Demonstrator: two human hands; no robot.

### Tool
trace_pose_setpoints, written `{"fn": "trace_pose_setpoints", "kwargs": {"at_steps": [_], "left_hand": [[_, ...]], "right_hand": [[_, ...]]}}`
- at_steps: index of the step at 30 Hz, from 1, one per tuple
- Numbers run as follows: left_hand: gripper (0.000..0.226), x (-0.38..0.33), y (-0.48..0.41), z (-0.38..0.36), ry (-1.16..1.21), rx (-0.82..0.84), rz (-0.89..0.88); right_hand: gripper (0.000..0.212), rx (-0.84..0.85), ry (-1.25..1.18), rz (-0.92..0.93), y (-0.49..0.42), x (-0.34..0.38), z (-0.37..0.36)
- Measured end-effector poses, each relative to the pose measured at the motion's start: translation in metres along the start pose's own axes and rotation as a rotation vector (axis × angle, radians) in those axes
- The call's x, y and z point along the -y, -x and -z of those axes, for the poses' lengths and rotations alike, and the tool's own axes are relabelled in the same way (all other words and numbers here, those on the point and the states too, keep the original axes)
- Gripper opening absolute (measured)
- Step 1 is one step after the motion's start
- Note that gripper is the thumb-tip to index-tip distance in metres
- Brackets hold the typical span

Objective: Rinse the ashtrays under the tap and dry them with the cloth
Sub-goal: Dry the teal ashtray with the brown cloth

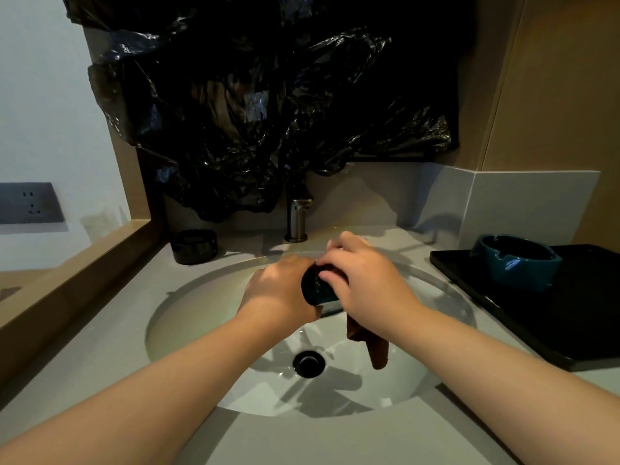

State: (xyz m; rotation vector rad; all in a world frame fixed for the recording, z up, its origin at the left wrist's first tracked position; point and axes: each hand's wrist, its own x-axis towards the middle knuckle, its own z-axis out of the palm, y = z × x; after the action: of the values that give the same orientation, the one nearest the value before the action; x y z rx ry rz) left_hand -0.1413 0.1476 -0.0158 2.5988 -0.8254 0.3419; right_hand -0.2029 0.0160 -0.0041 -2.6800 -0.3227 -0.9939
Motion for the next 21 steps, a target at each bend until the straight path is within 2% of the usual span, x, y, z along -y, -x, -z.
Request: {"fn": "trace_pose_setpoints", "kwargs": {"at_steps": [3,5,8,10,12,15,17,19,21], "left_hand": [[0.057,0.002,0.001,0.0,0.072,0.003,0.027],[0.056,0.002,0.001,0.001,0.09,0.012,0.042],[0.043,0.0,0.001,0.003,0.121,0.011,0.088],[0.04,0.001,0.001,0.004,0.164,-0.011,0.121],[0.046,0.003,0.001,0.005,0.265,-0.027,0.168],[0.056,0.003,0.001,0.005,0.384,-0.045,0.208],[0.056,0.003,0.001,0.004,0.425,-0.054,0.202],[0.052,0.004,0.001,0.003,0.407,-0.069,0.18],[0.051,0.003,0.002,0.004,0.335,-0.084,0.133]], "right_hand": [[0.015,0.002,-0.119,-0.287,-0.004,-0.012,0.003],[0.016,0.026,-0.119,-0.235,0.0,-0.013,0.007],[0.015,0.073,-0.046,0.057,0.009,0.0,0.009],[0.012,0.054,-0.016,0.115,0.008,-0.003,0.007],[0.011,0.002,-0.088,0.037,0.005,-0.012,0.005],[0.011,-0.068,-0.295,-0.283,0.002,-0.028,0.007],[0.011,-0.135,-0.323,-0.399,0.001,-0.033,0.007],[0.01,-0.163,-0.351,-0.394,0.001,-0.027,0.008],[0.009,-0.142,-0.34,-0.247,0.002,-0.014,0.009]]}}
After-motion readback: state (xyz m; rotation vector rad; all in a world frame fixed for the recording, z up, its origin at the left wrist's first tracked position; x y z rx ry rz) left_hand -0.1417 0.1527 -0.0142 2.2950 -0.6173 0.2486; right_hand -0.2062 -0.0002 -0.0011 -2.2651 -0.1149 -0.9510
